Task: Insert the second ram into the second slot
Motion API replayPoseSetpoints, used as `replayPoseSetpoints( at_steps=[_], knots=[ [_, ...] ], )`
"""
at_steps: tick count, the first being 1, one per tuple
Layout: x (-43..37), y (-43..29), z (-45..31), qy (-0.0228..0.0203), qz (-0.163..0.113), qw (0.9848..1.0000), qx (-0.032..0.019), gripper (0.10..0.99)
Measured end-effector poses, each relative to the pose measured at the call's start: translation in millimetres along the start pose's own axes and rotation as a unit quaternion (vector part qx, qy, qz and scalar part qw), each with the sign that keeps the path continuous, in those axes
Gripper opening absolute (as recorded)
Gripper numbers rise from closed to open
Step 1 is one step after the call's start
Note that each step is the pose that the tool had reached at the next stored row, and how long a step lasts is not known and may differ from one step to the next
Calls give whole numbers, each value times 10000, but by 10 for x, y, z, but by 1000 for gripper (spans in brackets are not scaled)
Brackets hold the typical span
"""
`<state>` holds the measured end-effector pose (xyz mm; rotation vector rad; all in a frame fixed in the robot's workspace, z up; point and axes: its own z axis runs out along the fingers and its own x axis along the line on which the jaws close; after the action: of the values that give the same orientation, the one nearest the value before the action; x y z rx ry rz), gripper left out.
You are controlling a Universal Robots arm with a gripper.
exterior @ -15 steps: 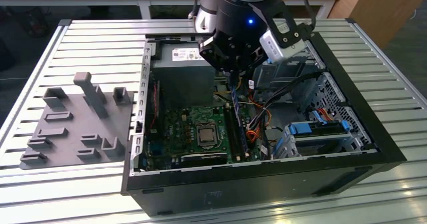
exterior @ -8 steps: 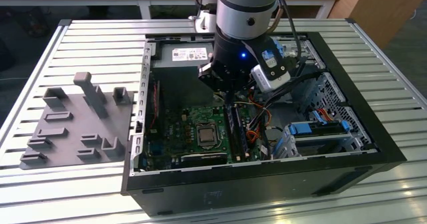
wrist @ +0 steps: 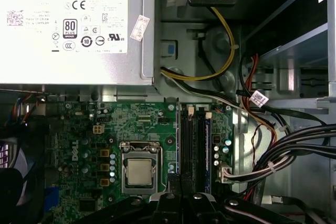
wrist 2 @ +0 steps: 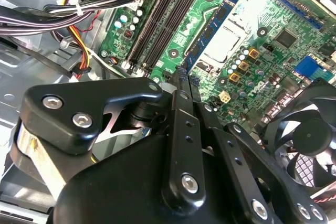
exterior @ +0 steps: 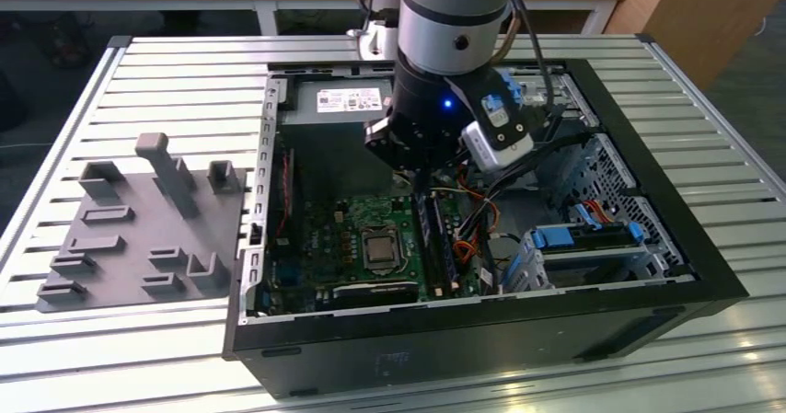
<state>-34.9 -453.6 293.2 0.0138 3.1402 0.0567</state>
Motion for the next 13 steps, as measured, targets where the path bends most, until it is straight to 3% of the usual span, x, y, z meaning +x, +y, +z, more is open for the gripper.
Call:
replayPoseSetpoints(
  at_steps=[13],
  knots=[
    [0,-2,44,22,1,10000,0,122]
  ],
)
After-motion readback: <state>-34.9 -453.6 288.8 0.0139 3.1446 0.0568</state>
